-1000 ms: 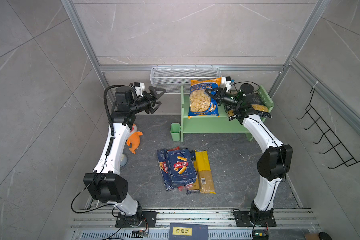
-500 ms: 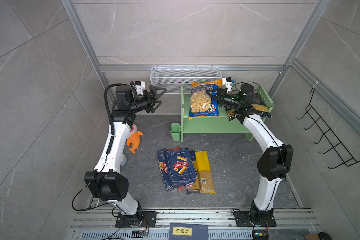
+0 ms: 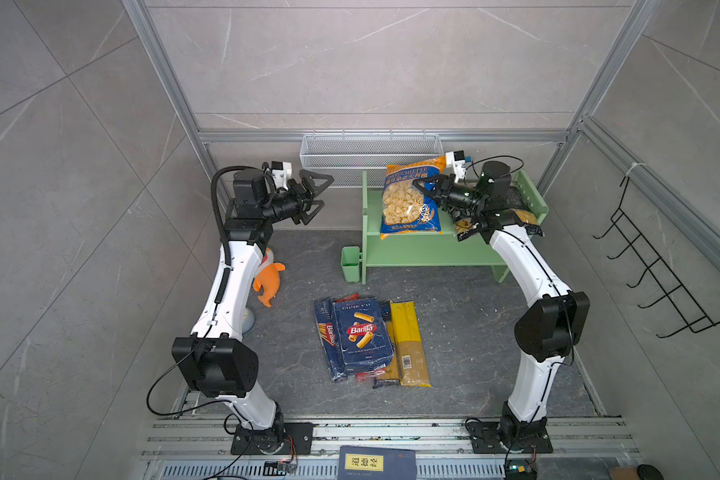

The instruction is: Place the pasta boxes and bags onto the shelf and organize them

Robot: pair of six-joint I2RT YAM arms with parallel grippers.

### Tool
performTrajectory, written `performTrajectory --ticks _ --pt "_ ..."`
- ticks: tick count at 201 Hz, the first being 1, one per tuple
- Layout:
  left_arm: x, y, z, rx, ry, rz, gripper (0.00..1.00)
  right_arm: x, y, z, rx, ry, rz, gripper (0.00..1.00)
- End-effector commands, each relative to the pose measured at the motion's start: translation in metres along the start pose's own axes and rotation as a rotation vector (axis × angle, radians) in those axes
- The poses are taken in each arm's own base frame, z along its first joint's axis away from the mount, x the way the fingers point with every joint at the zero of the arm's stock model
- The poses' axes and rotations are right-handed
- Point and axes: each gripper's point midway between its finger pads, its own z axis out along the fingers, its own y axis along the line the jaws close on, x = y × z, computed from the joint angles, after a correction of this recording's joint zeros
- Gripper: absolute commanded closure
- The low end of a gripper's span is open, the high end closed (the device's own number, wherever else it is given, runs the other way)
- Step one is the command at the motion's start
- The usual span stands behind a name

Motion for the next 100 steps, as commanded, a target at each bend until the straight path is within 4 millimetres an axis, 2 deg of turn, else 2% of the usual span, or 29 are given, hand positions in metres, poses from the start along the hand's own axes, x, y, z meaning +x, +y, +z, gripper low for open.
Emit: performTrajectory --ticks 1,100 --pt "-0.005 -0.022 -0.006 0.056 0.003 0.08 0.0 -0.028 0.043 -0.009 -0.061 -0.085 -0.175 1.0" --pt "-0.016 -0.013 0.003 0.061 0.019 0.069 0.0 -0.03 0.022 -0.003 -0.003 -0.081 -0.16 1.0"
